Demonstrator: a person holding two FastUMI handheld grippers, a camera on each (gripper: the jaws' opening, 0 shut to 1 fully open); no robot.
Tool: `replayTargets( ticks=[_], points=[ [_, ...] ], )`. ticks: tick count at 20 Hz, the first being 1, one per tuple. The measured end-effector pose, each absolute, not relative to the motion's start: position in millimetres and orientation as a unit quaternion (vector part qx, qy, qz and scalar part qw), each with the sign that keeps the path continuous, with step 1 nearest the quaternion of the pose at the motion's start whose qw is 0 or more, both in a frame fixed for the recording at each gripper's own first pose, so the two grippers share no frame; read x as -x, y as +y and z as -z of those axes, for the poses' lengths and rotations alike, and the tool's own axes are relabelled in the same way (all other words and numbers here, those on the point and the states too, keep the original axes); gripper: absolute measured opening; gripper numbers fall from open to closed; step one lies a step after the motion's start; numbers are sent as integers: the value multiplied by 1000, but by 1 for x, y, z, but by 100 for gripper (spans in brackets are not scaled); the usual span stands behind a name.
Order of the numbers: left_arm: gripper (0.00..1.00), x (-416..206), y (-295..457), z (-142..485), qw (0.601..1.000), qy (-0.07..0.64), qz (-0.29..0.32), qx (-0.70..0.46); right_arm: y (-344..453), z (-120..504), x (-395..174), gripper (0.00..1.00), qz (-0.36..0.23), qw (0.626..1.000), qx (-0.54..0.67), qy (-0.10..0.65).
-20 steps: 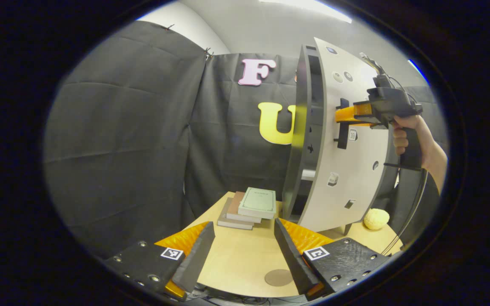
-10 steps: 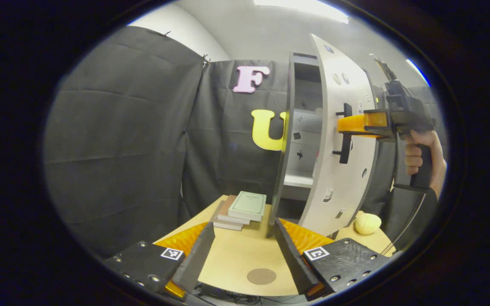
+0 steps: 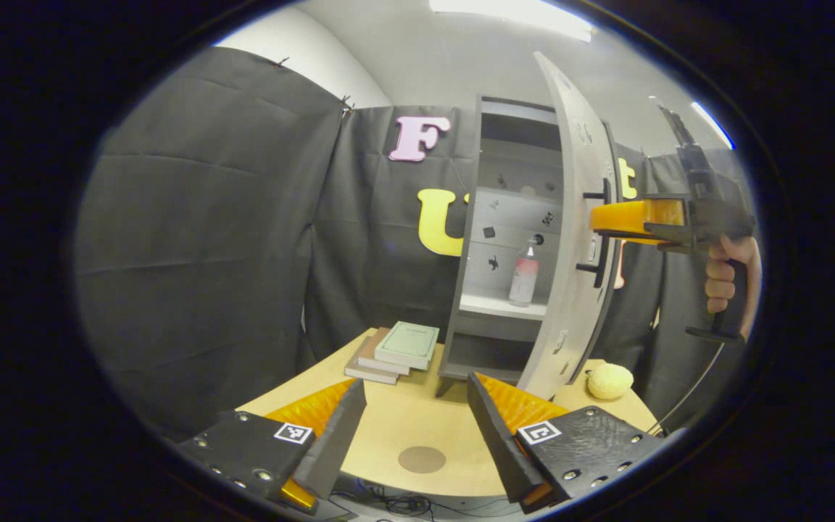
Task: Open the cabinet door with the right hand, grasp the bottle in the cabinet with the left hand and place it on the coaster, then close the cabinet door with the right hand.
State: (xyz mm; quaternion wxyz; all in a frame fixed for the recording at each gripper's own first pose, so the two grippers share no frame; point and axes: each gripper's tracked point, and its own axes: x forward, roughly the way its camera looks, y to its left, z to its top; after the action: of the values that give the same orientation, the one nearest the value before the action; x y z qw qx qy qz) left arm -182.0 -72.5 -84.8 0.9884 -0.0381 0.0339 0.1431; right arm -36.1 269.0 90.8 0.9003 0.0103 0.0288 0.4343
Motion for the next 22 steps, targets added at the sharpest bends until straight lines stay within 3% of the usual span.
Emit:
replayTargets(
  ticks=[6,9,12,15,19,20,22],
  points=[
    [86,191,-105,87,990,40,-128,41,258,-92,34,7,-415,909,-24,23],
    [89,185,-122,83,993,43,-110,30,252,-93,32,7,-399,916,-30,21],
    [85,169,-137,80,995,41,-86,27,246,-92,29,11,-381,924,-36,24],
    [86,147,-151,81,997,46,-57,28,236,-92,25,7,-350,936,-37,23],
    [86,120,-157,78,998,53,-23,14,213,-92,15,10,-296,954,-33,22],
    [87,113,-158,80,998,56,-12,13,209,-92,12,6,-280,959,-38,22],
    [85,100,-157,80,998,64,8,16,203,-92,10,10,-249,967,-51,24]
  ],
)
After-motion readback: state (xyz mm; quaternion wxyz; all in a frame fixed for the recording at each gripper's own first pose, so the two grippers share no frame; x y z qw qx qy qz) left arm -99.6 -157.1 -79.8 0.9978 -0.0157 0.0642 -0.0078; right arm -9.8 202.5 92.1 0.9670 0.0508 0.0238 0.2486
